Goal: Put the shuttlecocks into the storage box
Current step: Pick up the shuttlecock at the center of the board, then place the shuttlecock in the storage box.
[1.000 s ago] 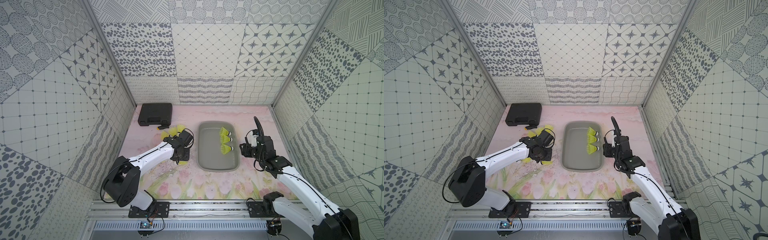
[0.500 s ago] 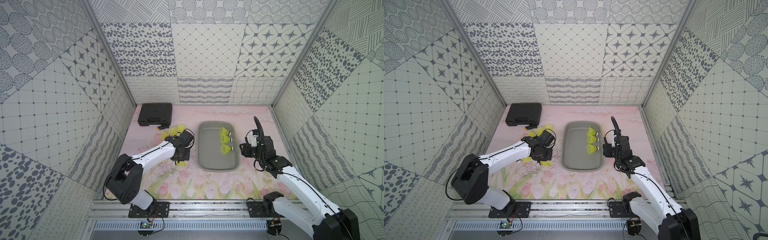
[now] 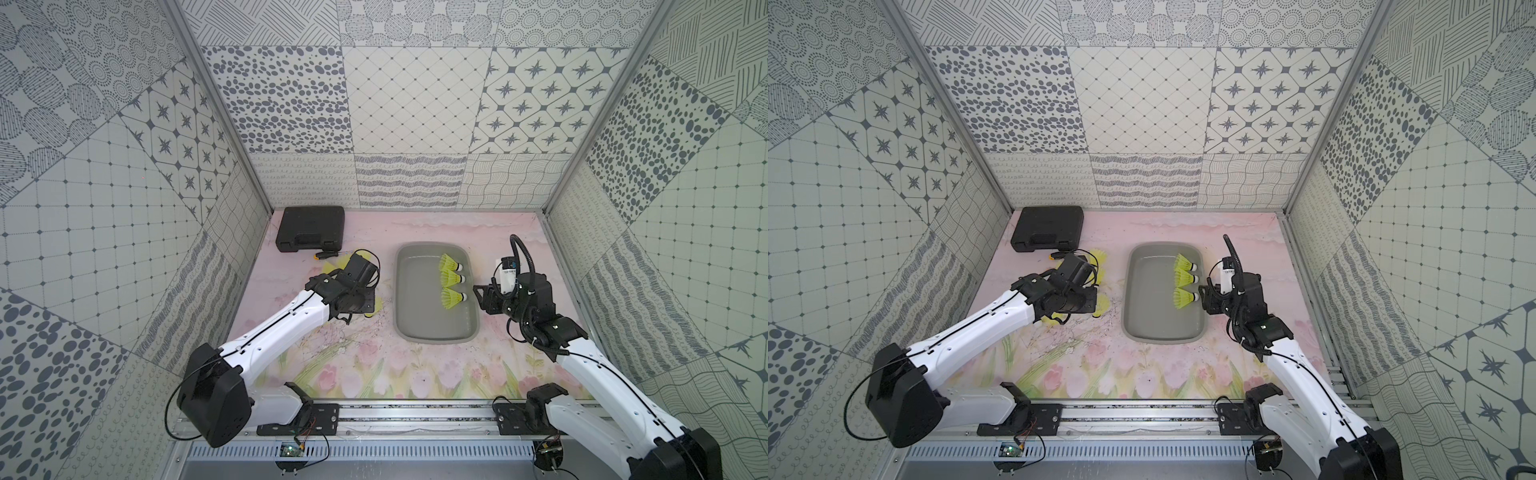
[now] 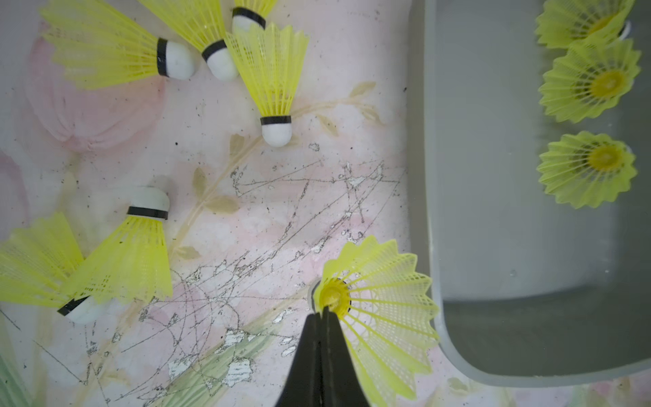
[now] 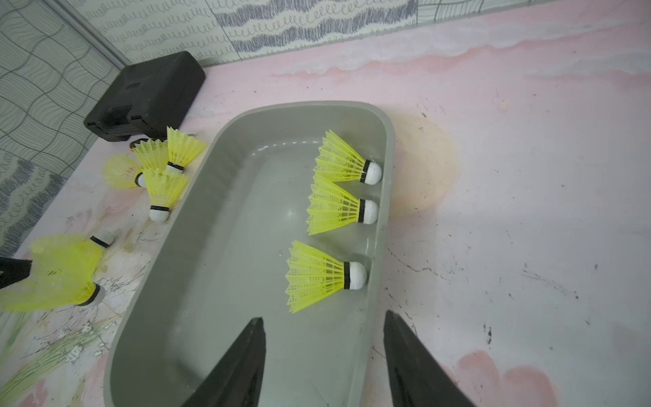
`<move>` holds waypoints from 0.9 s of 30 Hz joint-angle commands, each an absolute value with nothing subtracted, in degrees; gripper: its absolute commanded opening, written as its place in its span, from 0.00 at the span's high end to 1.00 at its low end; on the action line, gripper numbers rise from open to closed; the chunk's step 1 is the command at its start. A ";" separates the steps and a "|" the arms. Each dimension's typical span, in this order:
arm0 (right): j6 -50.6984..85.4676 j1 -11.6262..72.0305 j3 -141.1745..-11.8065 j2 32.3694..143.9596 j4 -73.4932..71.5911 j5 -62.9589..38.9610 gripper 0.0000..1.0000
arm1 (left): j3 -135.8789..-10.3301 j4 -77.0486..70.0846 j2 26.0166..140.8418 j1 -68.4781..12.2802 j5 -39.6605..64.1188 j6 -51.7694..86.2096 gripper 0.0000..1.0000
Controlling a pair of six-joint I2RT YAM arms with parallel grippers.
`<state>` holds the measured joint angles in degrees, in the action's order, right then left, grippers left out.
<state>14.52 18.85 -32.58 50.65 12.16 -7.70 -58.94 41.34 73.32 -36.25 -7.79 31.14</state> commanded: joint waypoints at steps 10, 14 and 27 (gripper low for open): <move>1.15 32.60 -30.55 51.72 -4.15 -10.46 0.41 | -64.26 29.74 68.78 -35.22 8.54 36.01 1.00; 0.46 36.31 -30.65 55.47 -7.69 -10.73 0.40 | -63.88 21.66 70.24 -35.20 15.03 40.62 1.00; 0.12 43.07 -35.92 68.72 -18.68 -10.43 0.38 | -58.52 3.09 73.38 -35.32 22.23 55.91 1.00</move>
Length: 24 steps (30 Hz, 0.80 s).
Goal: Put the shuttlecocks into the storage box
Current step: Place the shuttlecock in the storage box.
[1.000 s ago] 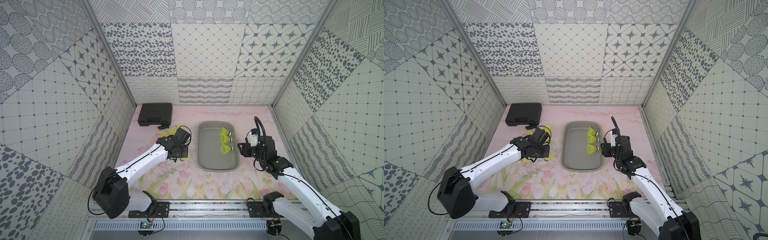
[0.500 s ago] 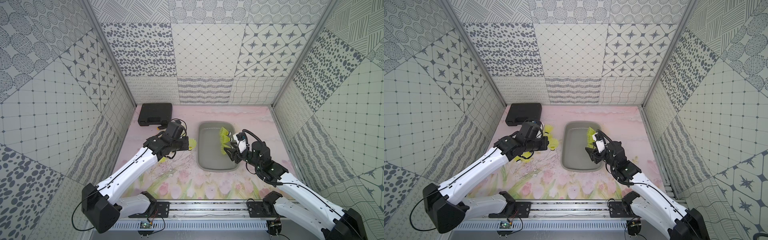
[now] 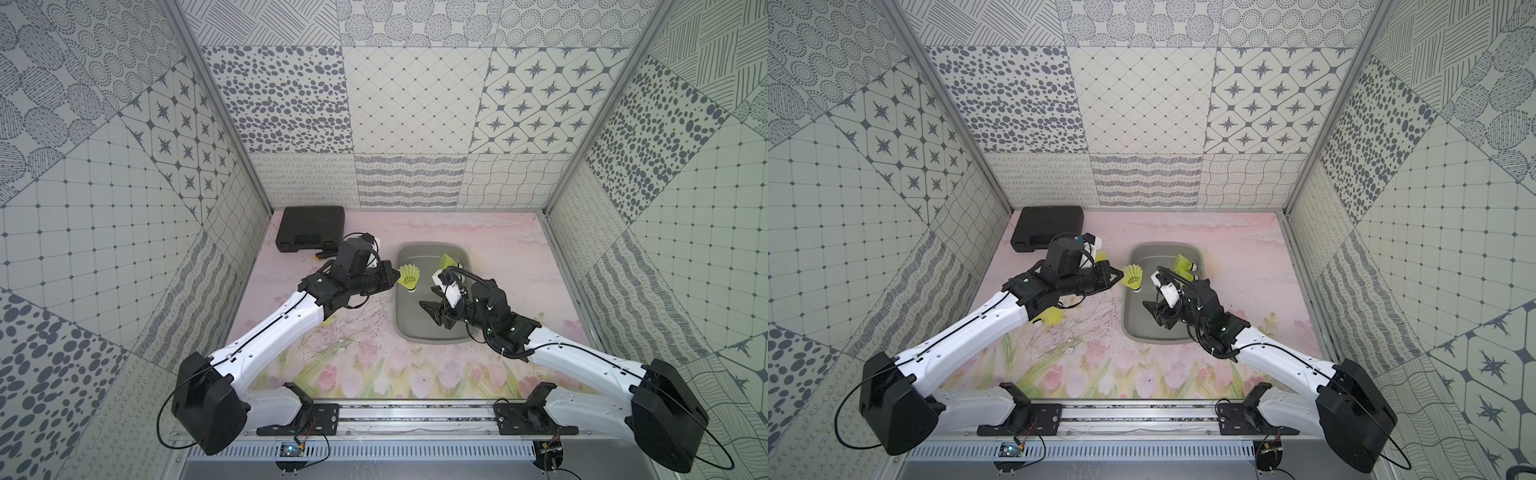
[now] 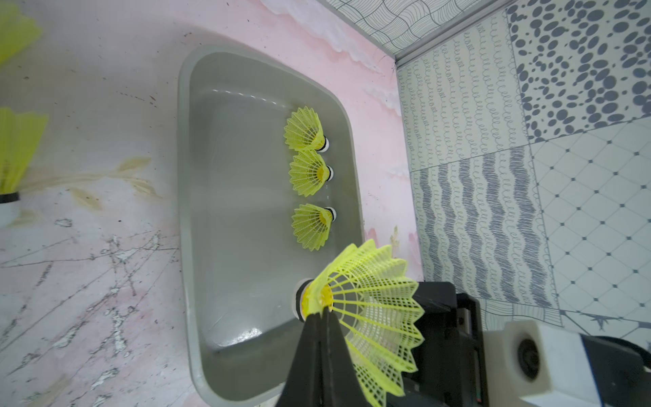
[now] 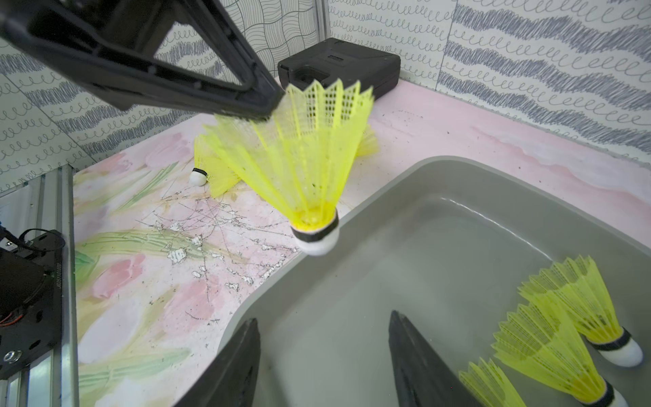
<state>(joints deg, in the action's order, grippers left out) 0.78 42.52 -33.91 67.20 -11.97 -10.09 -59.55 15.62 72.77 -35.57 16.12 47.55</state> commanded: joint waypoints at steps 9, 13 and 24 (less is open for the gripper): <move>1.11 43.13 -36.85 72.05 -22.97 -8.50 0.38 | -57.11 1.20 72.64 -35.33 22.00 58.49 1.00; 0.82 43.15 -36.49 72.33 -24.34 -6.85 0.38 | -56.71 1.16 72.23 -35.28 21.82 59.13 1.00; -0.74 43.13 -36.64 73.56 -25.21 -4.93 0.57 | -56.15 0.53 72.16 -35.34 22.07 60.55 1.00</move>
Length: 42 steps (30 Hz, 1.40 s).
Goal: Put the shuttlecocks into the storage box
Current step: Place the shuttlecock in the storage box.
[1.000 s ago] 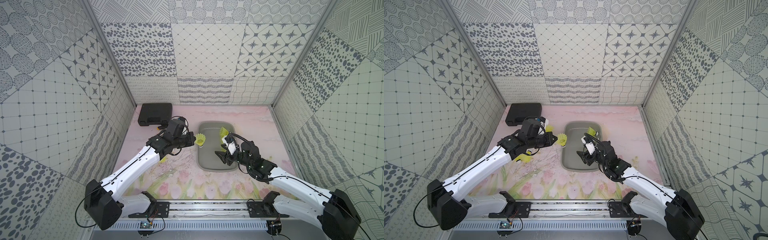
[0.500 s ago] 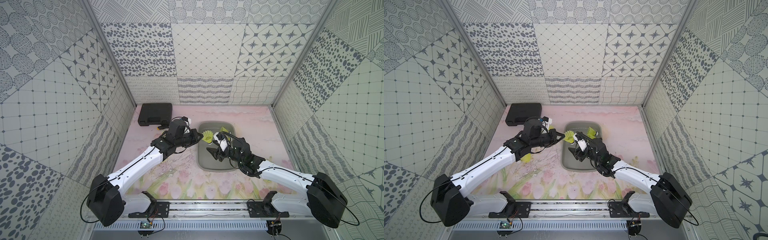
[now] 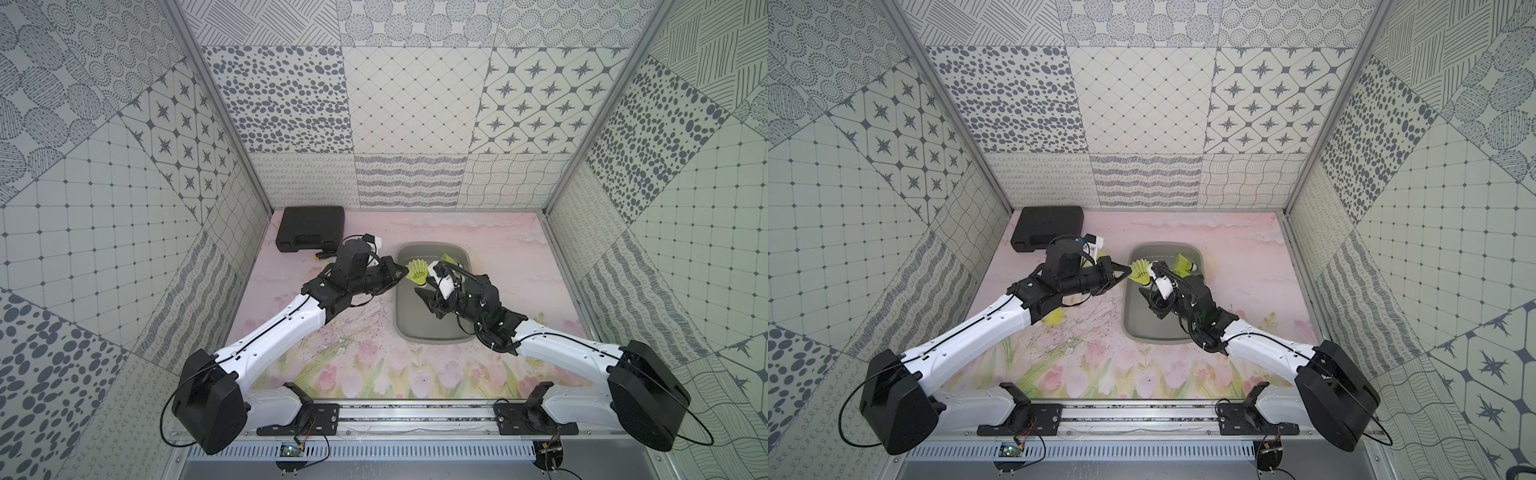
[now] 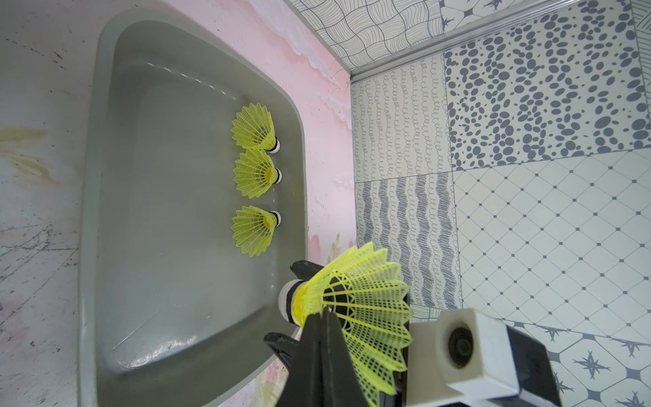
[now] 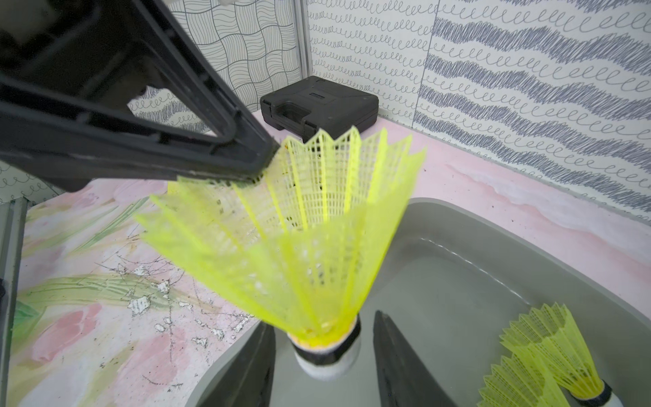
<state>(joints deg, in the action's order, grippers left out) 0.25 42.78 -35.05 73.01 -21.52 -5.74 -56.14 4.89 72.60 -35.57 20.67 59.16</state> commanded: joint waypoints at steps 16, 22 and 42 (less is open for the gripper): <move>-1.85 43.11 -36.01 73.52 -27.07 -5.08 0.62 | -55.14 -1.26 73.12 -35.26 22.50 62.04 1.00; -1.77 43.15 -36.11 73.09 -25.43 -4.41 0.76 | -54.97 -1.47 73.27 -35.25 22.41 61.76 1.00; 1.09 43.01 -41.12 69.39 -1.01 -6.35 0.77 | -75.90 34.10 75.95 -35.46 25.78 11.27 0.53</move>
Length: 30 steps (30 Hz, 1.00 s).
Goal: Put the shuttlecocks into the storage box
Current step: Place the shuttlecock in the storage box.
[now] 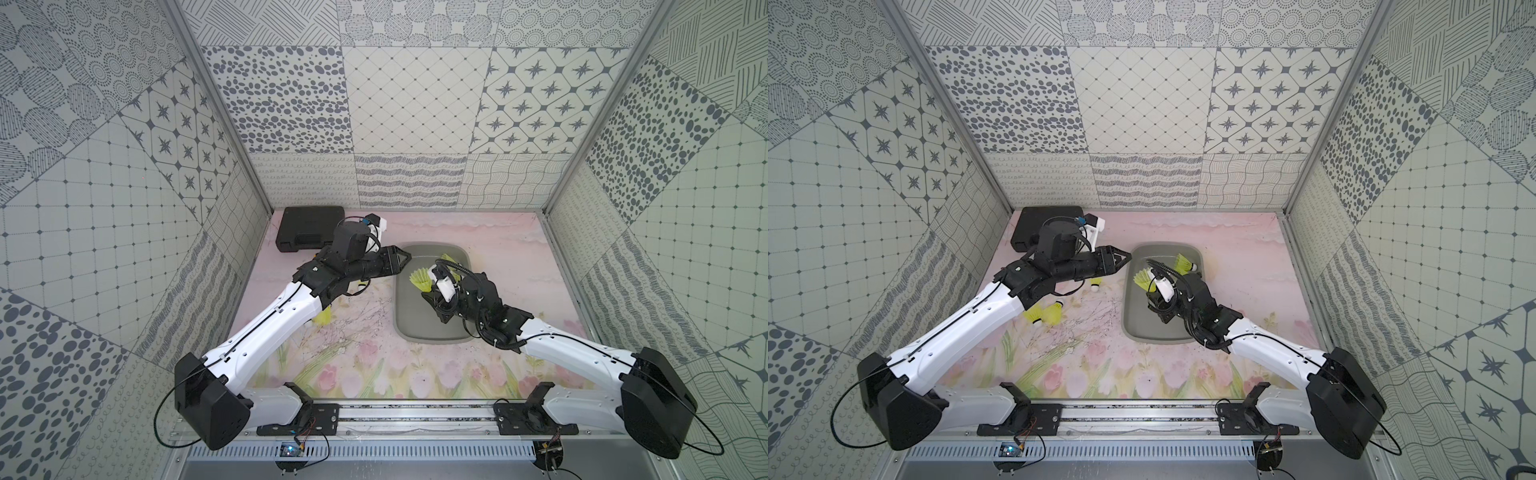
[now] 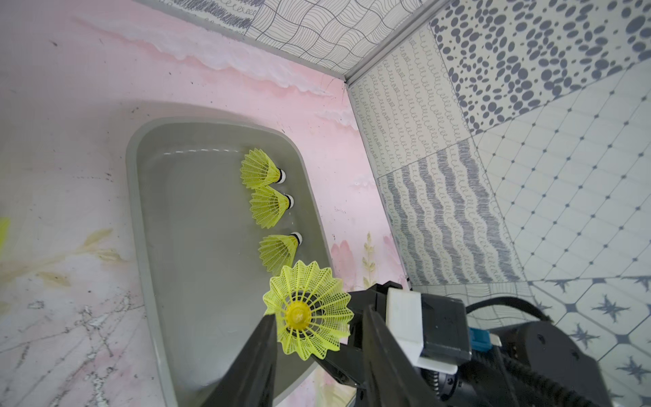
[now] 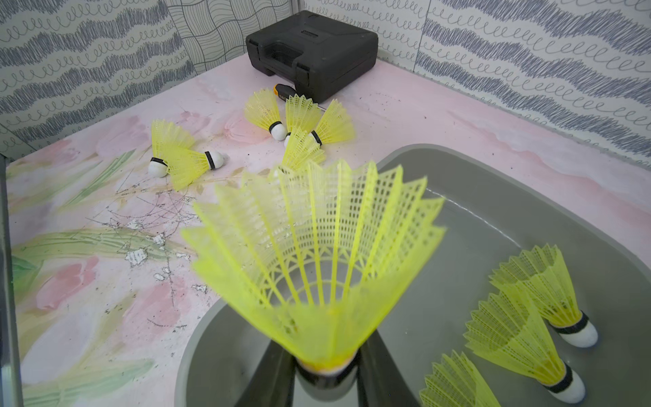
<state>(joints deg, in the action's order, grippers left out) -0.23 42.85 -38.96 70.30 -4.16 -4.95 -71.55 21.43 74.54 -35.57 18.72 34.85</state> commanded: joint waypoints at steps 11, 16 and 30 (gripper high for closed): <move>3.58 42.78 -46.23 70.14 6.97 -10.42 0.76 | -83.15 49.18 81.67 -35.32 34.07 -3.65 0.48; 3.80 42.69 -47.86 70.56 9.09 -12.69 0.76 | -83.21 49.44 82.62 -35.32 36.46 -4.76 0.48; 3.91 42.71 -49.96 71.54 11.33 -15.95 0.75 | -83.85 49.24 86.51 -35.77 38.65 -5.45 0.57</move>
